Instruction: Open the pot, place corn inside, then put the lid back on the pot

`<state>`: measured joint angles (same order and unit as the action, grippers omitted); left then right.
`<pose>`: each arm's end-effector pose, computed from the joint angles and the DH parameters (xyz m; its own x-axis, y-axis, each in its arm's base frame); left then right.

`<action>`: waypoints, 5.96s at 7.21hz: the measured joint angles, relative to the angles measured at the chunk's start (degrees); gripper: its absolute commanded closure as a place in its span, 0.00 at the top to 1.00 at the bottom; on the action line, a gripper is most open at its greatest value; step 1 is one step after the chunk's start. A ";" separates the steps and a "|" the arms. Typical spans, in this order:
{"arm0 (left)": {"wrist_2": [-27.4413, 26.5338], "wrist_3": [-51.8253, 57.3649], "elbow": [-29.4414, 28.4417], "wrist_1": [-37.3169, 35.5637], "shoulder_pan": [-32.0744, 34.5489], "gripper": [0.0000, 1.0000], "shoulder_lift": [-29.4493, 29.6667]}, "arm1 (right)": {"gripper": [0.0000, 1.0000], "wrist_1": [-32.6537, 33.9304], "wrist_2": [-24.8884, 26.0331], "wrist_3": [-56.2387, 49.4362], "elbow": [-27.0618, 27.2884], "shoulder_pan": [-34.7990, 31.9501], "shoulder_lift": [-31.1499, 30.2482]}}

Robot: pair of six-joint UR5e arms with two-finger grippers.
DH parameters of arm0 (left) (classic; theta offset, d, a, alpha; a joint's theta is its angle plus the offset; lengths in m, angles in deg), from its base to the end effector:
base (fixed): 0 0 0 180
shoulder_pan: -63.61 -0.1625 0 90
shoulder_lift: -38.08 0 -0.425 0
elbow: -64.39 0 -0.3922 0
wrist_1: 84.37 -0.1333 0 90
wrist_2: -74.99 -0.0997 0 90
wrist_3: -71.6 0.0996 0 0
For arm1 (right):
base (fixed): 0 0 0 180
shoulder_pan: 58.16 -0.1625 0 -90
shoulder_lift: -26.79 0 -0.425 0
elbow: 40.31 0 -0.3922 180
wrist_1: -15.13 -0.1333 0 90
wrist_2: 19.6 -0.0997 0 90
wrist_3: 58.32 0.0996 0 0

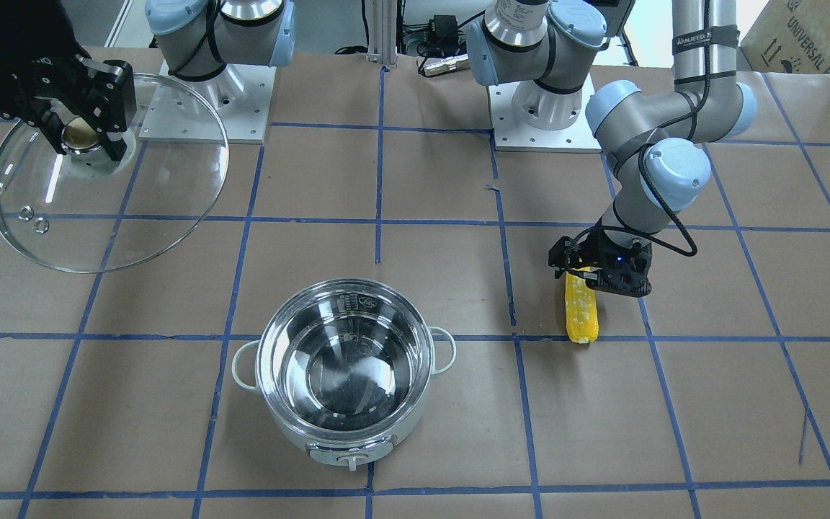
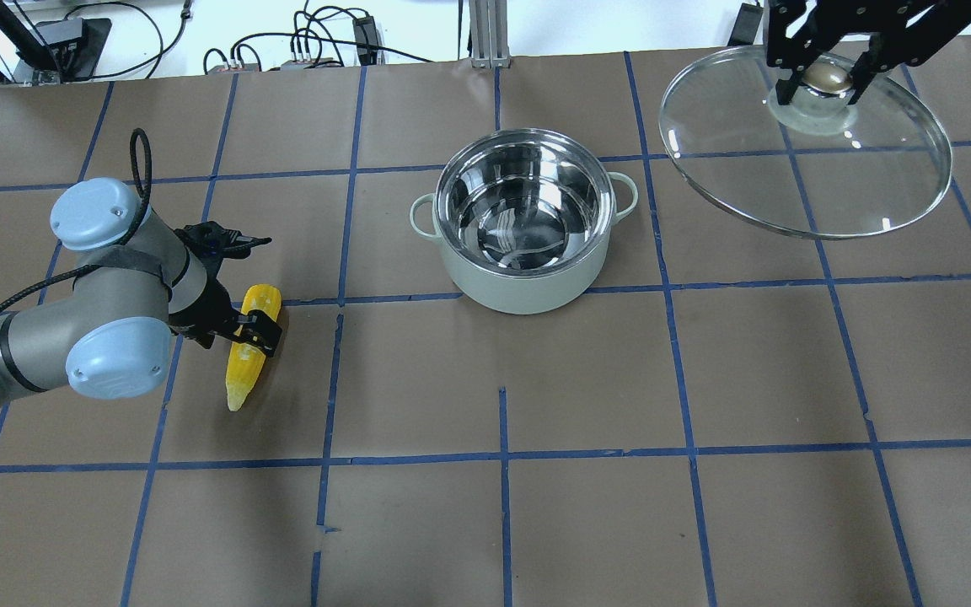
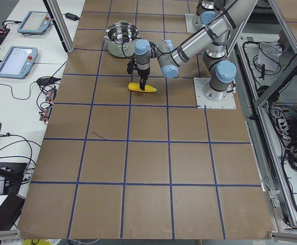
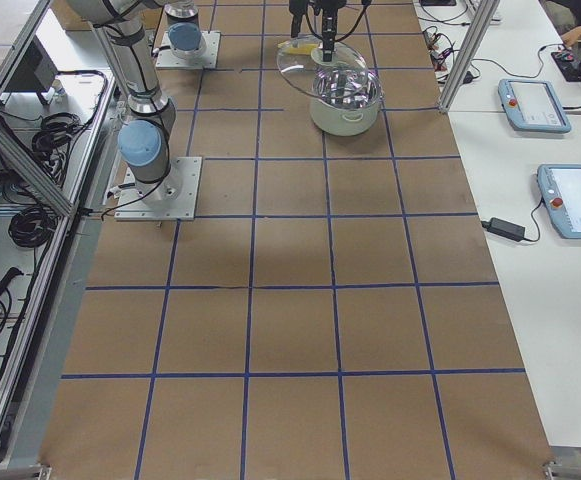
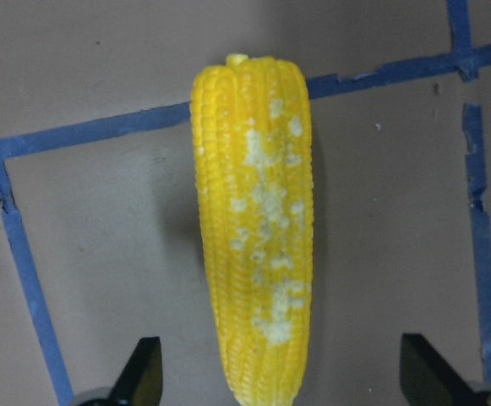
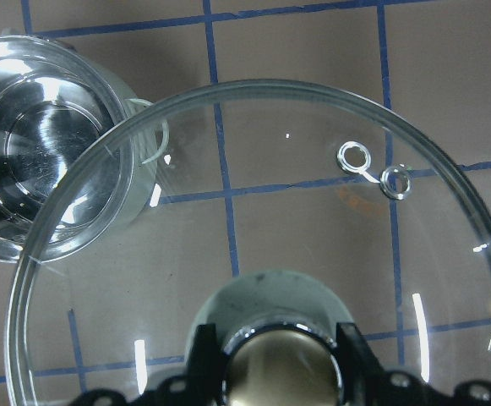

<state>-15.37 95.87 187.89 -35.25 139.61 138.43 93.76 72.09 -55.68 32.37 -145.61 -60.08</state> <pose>-0.0190 -0.4722 0.2042 -0.9839 0.1780 0.0156 0.1786 0.9827 0.0498 0.1076 -0.5132 0.5885 -0.9954 0.0918 0.0272 0.0904 0.9946 -0.0505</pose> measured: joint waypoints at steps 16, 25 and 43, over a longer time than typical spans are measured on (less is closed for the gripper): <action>2.67 -0.13 0.68 -7.92 -0.05 0.12 2.33 | 0.35 10.76 0.31 -2.49 10.39 -0.09 -3.64; -1.04 -20.50 -16.20 20.52 12.52 0.04 -12.68 | 0.35 10.86 0.22 -2.19 10.91 -0.47 -3.69; 0.43 -41.35 -55.16 24.04 33.84 1.00 22.31 | 0.35 11.19 0.14 -1.89 11.68 -0.63 -3.83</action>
<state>-14.93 54.52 132.74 -11.22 173.45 160.74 104.95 72.23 -57.58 44.05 -146.24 -63.92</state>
